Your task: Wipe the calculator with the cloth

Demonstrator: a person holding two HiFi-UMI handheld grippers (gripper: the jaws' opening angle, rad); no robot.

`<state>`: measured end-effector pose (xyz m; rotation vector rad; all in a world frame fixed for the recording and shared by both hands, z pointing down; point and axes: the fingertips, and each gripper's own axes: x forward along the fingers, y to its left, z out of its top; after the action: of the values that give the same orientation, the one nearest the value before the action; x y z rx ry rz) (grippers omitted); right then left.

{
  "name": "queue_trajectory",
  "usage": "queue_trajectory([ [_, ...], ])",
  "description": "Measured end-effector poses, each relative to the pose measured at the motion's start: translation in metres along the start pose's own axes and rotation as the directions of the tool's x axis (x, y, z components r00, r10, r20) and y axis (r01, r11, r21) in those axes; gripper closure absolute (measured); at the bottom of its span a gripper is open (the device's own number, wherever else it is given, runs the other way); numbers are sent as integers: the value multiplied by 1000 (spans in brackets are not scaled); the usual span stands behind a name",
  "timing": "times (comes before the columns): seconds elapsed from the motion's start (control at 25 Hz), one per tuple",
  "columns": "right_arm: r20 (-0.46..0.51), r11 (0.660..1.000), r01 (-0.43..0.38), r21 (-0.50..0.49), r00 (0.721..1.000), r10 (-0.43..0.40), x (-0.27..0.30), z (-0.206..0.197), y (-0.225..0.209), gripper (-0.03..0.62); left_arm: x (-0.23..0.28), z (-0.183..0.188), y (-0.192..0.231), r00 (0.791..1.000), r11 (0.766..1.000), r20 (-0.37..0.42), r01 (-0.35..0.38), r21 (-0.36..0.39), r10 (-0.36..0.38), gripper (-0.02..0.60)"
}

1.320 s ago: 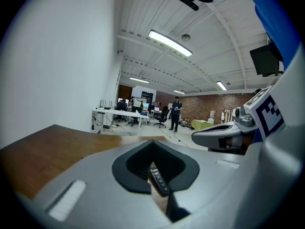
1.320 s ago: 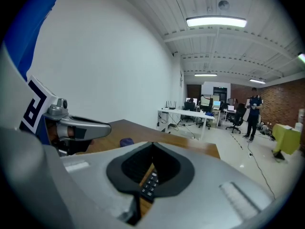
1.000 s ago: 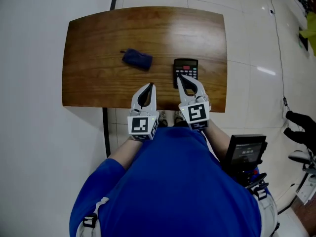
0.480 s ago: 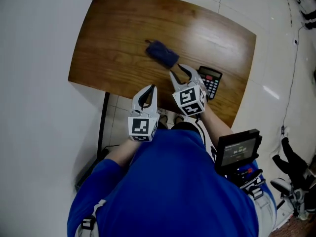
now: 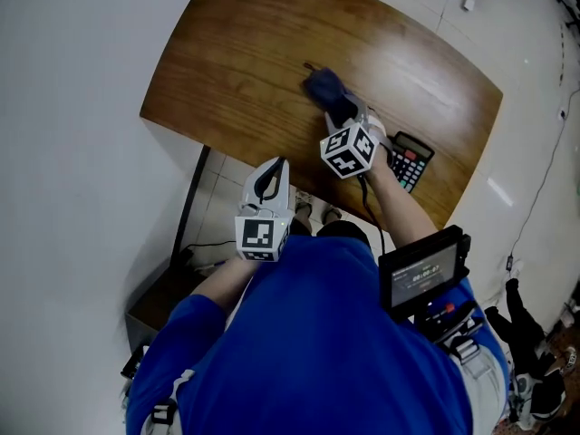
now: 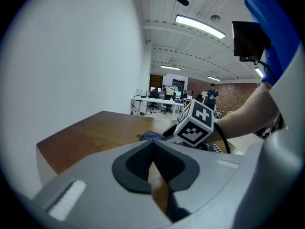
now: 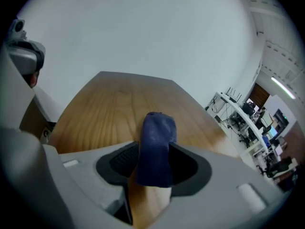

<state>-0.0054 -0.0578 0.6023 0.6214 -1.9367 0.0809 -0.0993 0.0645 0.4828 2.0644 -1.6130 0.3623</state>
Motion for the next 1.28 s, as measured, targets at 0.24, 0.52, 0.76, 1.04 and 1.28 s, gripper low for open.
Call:
queue_trajectory([
  [0.24, -138, 999, 29, -25, 990, -32, 37, -76, -19, 405, 26, -36, -20, 1000, 1000, 3, 18, -7, -18, 575],
  [0.52, -318, 964, 220, 152, 934, -163, -35, -185, -89, 520, 67, -32, -111, 962, 962, 3, 273, 13, -273, 575],
  [0.76, -166, 978, 110, 178, 983, -81, -22, -101, -34, 531, 35, -42, -52, 987, 987, -5, 158, -14, -158, 575],
  [1.04, 188, 964, -265, -30, 946, 266, 12, 137, 136, 533, -75, -50, 129, 951, 950, 16, -306, -67, 308, 575],
  [1.28, 254, 962, -249, 111, 943, 215, -71, 95, 79, 533, -46, -9, 66, 975, 977, 53, -215, -10, 215, 575],
])
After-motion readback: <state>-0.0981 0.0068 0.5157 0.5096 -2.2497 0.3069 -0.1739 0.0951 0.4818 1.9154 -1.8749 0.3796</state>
